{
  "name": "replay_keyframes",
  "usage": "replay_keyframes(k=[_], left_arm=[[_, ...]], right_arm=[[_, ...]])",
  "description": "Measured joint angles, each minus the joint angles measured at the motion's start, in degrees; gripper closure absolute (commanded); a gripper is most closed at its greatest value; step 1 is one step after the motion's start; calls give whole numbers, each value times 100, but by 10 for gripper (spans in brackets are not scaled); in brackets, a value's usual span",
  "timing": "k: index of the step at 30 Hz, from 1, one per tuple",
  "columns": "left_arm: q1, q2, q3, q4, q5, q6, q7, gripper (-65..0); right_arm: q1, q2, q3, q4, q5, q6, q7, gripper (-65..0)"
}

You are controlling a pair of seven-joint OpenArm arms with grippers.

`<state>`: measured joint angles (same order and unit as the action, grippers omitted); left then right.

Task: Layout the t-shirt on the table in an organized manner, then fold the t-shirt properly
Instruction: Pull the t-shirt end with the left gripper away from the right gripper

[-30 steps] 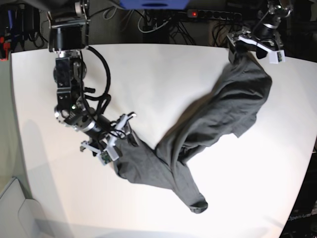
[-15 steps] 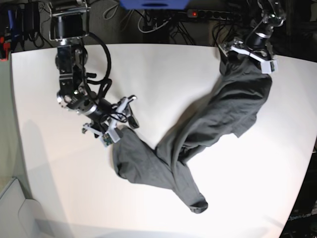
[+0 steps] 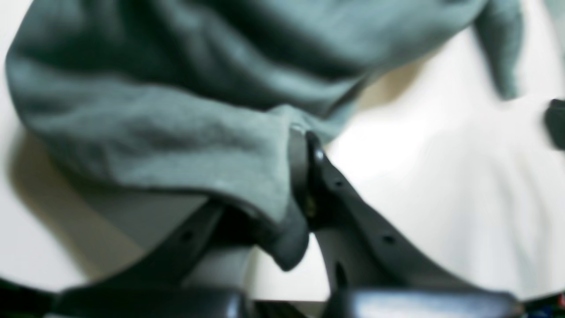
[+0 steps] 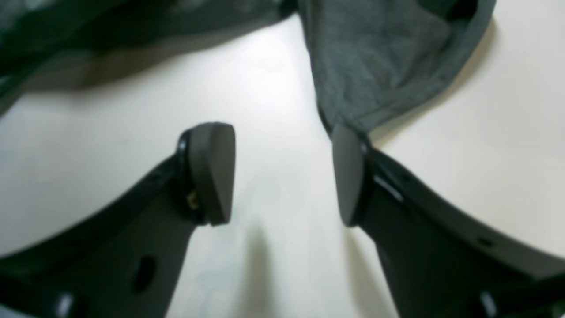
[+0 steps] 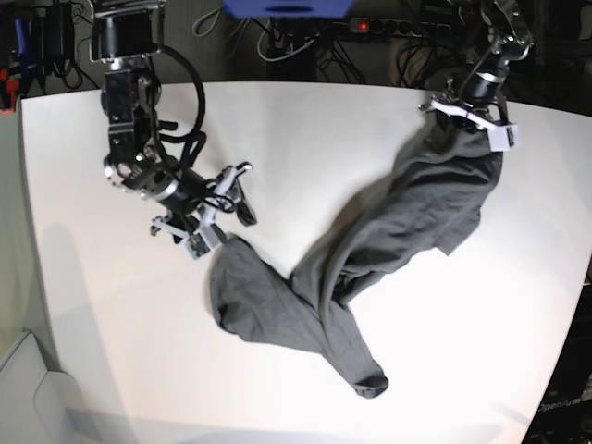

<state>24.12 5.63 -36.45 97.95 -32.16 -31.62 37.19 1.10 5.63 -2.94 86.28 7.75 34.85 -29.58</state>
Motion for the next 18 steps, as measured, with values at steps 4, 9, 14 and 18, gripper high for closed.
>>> replay_keyframes(k=[4,9,14,18], left_arm=[[-234,-83,-57,664,-498,0,944,0],[-861,-31,-564,1349,-1226,-24,1475,-5],[-1766,-42,-992,1388,-1506,1126,1762,-5],[-2524,-227,-1239,1158,-1344,1875,1670,-4]], right_arm=[[11,35,2,0,7,2,-15,-334],[13,98,2,-2,2,4,-20,-334],[13,98,-2,2,4,2,-15,-334],[13,101,2,4,4,0,-9,-334]])
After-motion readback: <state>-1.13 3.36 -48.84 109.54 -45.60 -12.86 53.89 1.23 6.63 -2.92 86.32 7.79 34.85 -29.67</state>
